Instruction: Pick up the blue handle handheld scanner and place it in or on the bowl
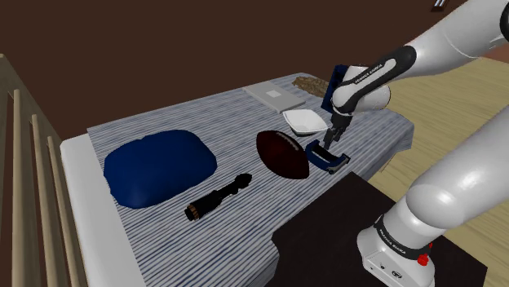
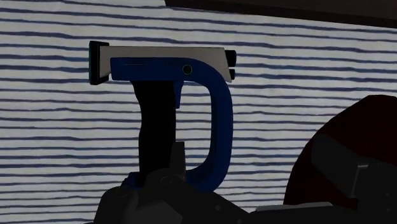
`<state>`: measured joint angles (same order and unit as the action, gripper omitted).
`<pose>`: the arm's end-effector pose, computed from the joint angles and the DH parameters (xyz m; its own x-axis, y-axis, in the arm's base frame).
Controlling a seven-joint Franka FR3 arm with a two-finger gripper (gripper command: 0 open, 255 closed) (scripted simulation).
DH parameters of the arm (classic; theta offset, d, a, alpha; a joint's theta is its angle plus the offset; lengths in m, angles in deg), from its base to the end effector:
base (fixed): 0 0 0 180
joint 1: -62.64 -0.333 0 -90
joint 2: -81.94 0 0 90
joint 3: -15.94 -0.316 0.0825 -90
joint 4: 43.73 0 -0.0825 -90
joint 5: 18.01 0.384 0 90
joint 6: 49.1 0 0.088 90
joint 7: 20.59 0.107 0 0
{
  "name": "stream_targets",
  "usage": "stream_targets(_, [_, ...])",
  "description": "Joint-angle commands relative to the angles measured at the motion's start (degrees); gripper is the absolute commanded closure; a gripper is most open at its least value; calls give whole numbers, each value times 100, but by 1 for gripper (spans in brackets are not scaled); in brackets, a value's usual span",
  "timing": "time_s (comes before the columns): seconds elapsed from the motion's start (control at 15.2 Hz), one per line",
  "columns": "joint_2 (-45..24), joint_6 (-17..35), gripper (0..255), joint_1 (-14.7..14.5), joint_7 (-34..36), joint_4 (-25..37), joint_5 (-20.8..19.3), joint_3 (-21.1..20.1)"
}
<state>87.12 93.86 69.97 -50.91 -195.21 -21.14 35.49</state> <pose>0.3729 -0.1858 0.2674 0.9927 0.1074 -0.0541 0.1058 -0.9939 -0.0318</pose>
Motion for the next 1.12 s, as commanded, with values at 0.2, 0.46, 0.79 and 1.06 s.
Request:
stream_targets(0.2, [-1313,871,0,129,-798,489,679,109])
stream_targets(0.46, [-2199,1311,0,455,-1383,959,1245,-88])
stream_targets(0.79, [-2626,1656,0,640,-1599,1030,1538,-328])
stream_targets(1.06, [-2847,1827,0,747,-1700,1080,1673,-461])
